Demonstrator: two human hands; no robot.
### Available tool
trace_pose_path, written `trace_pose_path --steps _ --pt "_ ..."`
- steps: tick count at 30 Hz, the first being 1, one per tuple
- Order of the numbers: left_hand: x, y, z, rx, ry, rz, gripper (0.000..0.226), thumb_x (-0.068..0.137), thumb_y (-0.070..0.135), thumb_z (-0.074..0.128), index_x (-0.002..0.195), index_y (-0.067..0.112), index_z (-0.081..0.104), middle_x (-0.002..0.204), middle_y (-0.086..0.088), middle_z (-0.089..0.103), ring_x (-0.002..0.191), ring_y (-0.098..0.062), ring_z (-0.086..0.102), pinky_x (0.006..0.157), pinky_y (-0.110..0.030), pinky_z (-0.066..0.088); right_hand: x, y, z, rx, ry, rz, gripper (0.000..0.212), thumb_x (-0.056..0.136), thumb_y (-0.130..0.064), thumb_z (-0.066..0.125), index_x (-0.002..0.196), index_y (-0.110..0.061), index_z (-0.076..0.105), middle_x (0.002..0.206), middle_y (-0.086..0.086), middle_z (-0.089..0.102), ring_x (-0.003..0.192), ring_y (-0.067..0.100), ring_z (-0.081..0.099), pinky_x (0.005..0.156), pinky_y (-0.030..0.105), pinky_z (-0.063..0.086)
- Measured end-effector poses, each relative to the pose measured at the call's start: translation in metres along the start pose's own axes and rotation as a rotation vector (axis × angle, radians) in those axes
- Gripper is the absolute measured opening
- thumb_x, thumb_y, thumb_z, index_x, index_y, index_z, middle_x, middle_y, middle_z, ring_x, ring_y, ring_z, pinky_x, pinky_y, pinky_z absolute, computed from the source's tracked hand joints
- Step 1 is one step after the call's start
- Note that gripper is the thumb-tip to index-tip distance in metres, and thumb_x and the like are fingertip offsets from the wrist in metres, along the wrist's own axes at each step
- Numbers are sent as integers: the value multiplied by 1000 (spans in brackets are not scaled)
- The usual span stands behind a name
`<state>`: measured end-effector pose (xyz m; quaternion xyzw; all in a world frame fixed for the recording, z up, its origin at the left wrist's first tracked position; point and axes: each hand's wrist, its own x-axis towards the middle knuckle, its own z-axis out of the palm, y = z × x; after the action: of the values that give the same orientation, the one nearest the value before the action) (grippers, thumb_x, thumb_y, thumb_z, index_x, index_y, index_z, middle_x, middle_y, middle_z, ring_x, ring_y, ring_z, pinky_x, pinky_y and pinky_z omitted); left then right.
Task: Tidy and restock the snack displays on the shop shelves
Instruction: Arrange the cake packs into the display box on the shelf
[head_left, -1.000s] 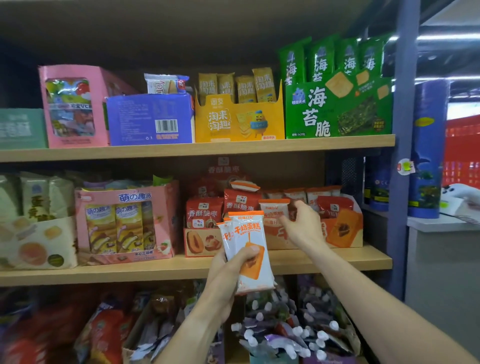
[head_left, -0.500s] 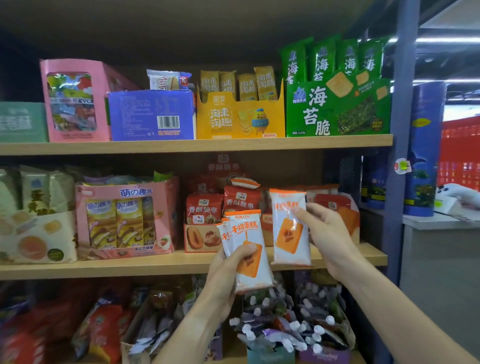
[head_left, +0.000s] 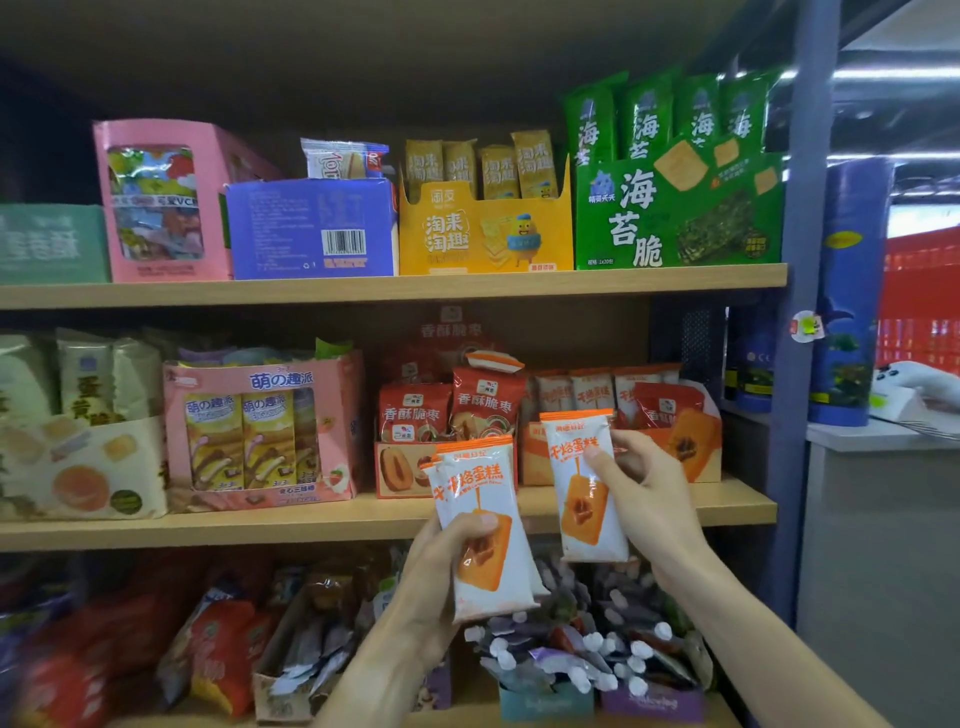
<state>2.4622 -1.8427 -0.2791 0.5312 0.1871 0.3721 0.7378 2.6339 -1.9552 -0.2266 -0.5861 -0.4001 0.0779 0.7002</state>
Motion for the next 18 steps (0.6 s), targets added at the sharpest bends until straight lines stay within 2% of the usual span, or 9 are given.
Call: trace_pose_path --steps 3,5,8,10,12,15,16,18 --pt "-3 0 0 -17 -10 2 81 53 30 89 127 11 63 114 -18 75 99 -35 73 85 -50 59 -10 -1 11 97 -150 72 17 97 -26 65 114 -26 68 99 -2 78 85 16 77 76 43 64" --pt "-5 0 0 -40 -46 -9 76 60 26 88 130 15 62 120 -18 73 107 -37 72 90 -52 58 -18 0 21 101 -200 79 16 98 -28 64 114 -26 68 100 -2 78 85 16 77 75 43 64" --pt "-8 1 -3 -84 -67 -32 78 60 25 90 133 16 61 125 -19 71 112 -40 70 93 -55 57 -20 7 31 -15 -126 2 13 97 -33 65 110 -34 68 103 -9 74 87 8 74 74 38 64" --pt "-9 1 -4 -80 -49 -35 85 56 25 92 134 16 60 125 -20 71 113 -40 69 98 -58 55 -20 11 35 -160 -23 -75 12 93 -38 69 106 -38 68 96 -14 71 85 7 70 75 37 62" --pt "-9 0 -2 -83 0 -42 90 52 27 94 134 14 60 121 -19 73 107 -38 71 96 -58 56 -23 12 39 -224 50 -130 16 90 -42 73 104 -38 68 90 -16 69 84 4 66 75 35 60" --pt "-10 -3 3 -144 44 -72 88 51 30 93 132 12 63 116 -20 74 96 -35 73 84 -51 61 -31 12 45 -131 -18 -130 12 93 -45 68 103 -38 70 96 -21 71 90 -4 65 80 30 58" --pt "-11 -3 4 -157 43 -79 86 52 30 93 131 10 64 117 -21 73 95 -36 72 85 -53 61 -34 13 47 -91 -54 -125 14 96 -44 63 106 -37 71 100 -21 72 93 -4 65 83 30 57" --pt "-12 -5 6 -176 19 -94 83 53 30 93 128 8 67 121 -26 70 100 -40 69 98 -65 52 -38 17 49 -54 -100 -120 20 102 -41 54 110 -35 71 107 -18 71 100 -1 66 89 34 56"
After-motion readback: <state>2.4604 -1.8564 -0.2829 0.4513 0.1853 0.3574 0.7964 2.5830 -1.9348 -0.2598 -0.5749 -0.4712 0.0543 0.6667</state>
